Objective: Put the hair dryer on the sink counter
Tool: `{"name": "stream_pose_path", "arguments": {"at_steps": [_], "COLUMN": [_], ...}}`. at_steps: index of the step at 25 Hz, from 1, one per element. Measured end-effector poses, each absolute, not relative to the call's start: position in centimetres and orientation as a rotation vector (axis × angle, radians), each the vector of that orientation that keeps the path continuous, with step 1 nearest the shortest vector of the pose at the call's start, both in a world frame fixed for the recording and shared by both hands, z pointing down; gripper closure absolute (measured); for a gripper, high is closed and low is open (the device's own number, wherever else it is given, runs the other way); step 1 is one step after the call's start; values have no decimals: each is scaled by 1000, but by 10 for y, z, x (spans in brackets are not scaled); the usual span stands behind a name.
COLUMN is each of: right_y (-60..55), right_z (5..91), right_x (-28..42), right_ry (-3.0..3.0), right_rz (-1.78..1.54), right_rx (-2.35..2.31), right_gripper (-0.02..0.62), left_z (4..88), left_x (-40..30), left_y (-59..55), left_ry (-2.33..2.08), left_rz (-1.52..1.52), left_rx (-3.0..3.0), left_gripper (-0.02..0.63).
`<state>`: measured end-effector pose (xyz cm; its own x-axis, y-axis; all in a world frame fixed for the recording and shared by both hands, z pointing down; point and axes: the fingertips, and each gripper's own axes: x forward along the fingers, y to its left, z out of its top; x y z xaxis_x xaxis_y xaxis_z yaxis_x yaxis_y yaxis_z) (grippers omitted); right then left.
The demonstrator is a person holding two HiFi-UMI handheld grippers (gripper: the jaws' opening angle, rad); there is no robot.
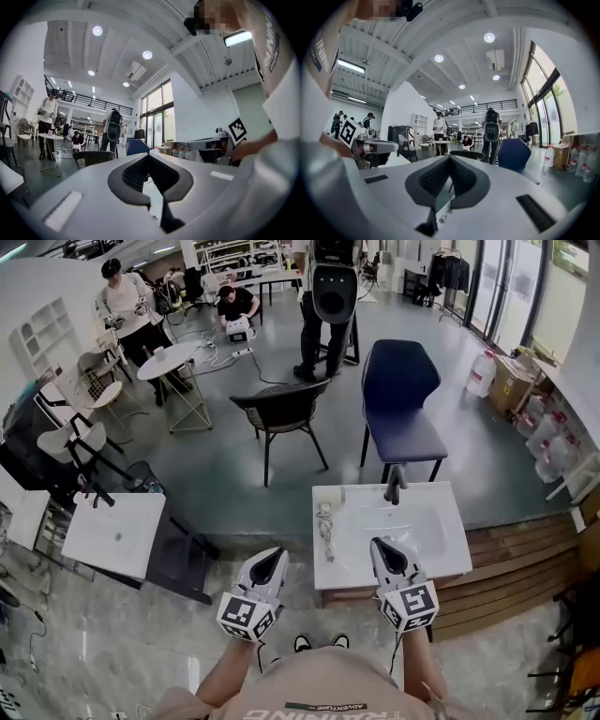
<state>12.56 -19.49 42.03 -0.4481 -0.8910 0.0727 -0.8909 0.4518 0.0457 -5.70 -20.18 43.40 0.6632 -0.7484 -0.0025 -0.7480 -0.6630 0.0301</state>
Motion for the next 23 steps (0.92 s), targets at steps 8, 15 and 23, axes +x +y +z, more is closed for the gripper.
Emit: {"name": "stream_pose_path", "arguments": {"at_steps": [8,15,23], "right_y": [-201,-203,-201], "right_z": [422,425,427], "right_x": [121,120,119], "right_ry": [-2593,-2582,-2560], "right_rz": [2,0,-13], "right_rx": [1583,1569,1566], "right_gripper": [591,589,589], "left_z": [429,440,447], "left_x": [-61,-61,-60], "left_y": [-202,-202,-202], "left_ry": [-1263,-1243,-1201], "left_rz": [-18,-16,-15], "left_rx": [2844,2828,2818], "left_gripper": [598,598,598]}}
